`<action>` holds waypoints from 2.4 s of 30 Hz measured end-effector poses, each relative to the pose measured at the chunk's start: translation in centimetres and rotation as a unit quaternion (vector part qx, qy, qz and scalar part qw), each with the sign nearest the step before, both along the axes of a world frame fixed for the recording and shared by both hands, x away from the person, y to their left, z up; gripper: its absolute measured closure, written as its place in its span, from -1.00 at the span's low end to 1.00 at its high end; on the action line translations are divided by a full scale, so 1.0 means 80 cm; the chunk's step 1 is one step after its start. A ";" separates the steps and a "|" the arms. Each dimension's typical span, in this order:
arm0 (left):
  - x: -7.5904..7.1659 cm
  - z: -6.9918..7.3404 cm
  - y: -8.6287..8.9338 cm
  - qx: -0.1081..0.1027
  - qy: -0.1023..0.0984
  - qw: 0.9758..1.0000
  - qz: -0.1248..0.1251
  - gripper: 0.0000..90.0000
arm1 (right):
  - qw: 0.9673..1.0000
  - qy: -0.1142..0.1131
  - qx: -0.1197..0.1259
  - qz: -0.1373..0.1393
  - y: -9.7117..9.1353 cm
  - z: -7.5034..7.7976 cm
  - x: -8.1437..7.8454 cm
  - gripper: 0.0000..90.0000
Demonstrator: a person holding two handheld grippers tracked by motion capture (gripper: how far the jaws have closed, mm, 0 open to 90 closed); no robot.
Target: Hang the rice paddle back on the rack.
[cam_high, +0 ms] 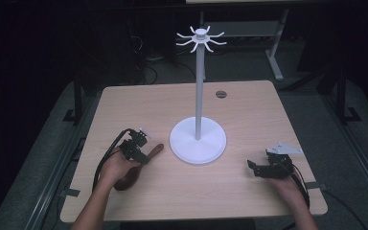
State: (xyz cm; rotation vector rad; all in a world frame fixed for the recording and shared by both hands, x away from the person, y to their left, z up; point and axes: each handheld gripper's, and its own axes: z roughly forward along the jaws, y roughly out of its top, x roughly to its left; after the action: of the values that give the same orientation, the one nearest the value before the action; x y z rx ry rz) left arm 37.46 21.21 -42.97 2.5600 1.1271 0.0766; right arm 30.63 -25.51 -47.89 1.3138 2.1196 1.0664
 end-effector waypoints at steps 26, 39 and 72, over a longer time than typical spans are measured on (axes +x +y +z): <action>-0.021 0.041 0.048 -0.231 -0.142 0.962 -0.034 0.72 | 1.000 0.000 -0.001 0.001 0.000 0.000 0.000 -0.73; -0.028 0.053 0.057 -0.305 -0.190 0.932 -0.044 0.72 | 1.000 0.000 -0.002 0.001 0.000 0.000 0.000 -0.73; -0.023 0.137 0.046 -0.343 -0.234 0.908 -0.064 0.72 | 1.000 -0.002 0.003 -0.002 -0.001 0.000 0.000 -0.73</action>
State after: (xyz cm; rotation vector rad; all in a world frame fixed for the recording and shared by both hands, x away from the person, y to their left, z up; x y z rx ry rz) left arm 35.65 24.91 -31.99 1.8359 0.6414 0.2093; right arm 30.62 -25.60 -47.87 1.3167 2.1125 1.0740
